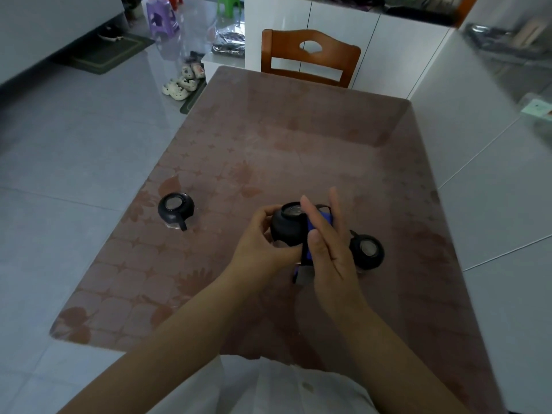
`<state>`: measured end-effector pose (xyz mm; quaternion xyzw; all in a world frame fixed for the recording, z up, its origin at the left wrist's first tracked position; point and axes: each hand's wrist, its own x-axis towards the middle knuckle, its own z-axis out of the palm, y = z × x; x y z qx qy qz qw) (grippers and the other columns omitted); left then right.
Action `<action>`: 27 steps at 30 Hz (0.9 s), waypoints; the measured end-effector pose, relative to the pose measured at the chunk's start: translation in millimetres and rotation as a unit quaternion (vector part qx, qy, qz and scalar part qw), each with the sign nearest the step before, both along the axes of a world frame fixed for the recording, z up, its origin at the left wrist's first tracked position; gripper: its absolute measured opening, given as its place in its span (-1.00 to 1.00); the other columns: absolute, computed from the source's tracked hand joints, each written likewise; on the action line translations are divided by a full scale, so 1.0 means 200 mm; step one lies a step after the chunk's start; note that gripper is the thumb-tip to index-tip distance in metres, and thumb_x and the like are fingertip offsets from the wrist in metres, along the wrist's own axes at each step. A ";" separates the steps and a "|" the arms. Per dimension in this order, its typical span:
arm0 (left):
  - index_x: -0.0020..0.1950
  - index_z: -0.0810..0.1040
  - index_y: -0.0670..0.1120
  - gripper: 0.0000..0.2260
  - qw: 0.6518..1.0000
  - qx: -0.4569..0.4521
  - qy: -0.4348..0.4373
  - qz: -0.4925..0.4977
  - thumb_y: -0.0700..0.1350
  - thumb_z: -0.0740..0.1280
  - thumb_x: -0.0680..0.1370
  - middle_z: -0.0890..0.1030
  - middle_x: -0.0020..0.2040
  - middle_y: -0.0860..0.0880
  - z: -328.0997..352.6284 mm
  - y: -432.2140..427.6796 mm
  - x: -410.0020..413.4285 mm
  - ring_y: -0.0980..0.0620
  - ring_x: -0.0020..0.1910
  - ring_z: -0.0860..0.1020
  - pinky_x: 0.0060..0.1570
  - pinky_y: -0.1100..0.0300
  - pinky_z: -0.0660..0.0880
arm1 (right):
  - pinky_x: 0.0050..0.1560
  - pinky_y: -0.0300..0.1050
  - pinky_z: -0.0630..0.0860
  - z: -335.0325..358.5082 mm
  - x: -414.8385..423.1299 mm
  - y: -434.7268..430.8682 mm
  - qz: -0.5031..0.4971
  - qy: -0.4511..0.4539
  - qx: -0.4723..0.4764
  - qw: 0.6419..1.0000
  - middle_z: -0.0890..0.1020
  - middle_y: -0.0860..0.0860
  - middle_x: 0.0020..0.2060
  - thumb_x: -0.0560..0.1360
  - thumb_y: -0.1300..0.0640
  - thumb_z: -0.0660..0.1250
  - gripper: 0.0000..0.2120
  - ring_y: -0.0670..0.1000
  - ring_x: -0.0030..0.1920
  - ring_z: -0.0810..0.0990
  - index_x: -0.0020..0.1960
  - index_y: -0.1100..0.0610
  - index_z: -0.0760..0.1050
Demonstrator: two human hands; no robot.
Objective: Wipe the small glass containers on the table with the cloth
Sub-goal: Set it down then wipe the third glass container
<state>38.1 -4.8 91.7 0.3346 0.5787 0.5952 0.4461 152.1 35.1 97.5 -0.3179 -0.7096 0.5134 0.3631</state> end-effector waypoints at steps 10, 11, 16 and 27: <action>0.16 0.45 0.03 -0.47 0.999 -0.011 -0.033 -0.027 0.04 0.43 0.22 0.58 0.11 0.08 0.02 0.04 0.00 0.16 0.07 0.56 -0.17 0.43 0.54 | 0.35 -0.32 0.31 0.03 0.07 0.07 -0.061 0.055 -0.140 0.987 0.22 -0.23 0.45 0.53 -0.04 0.04 -0.67 -0.21 0.43 0.21 0.24 -0.35 0.22; 0.15 0.44 0.04 -0.48 0.999 -0.014 -0.026 -0.026 0.06 0.42 0.22 0.57 0.11 0.09 0.02 0.04 0.00 0.18 0.06 0.56 -0.16 0.44 0.54 | 0.26 -0.44 0.34 0.03 0.08 0.08 -0.072 0.060 -0.130 0.987 0.25 -0.28 0.40 0.56 0.02 0.03 -0.66 -0.27 0.39 0.26 0.26 -0.33 0.21; 0.07 0.44 0.12 -0.57 0.999 -0.021 -0.015 -0.019 0.08 0.47 0.25 0.57 0.07 0.15 0.00 0.04 -0.01 0.41 -0.10 0.57 -0.18 0.46 0.51 | 0.25 -0.51 0.28 0.03 0.10 0.09 -0.048 0.045 -0.046 0.997 0.26 -0.31 0.35 0.62 0.07 -0.01 -0.61 -0.47 0.29 0.26 0.38 -0.23 0.05; 0.24 0.45 0.02 -0.31 0.996 0.005 -0.062 -0.057 0.14 0.56 0.17 0.58 0.21 0.02 -0.04 0.04 -0.01 0.07 0.18 0.58 0.05 0.23 0.56 | 0.30 0.14 0.43 0.03 0.05 0.06 -0.023 0.150 -0.258 0.954 0.17 -0.18 0.48 0.32 -0.22 0.37 -0.20 0.01 0.40 0.36 0.41 -0.38 -0.01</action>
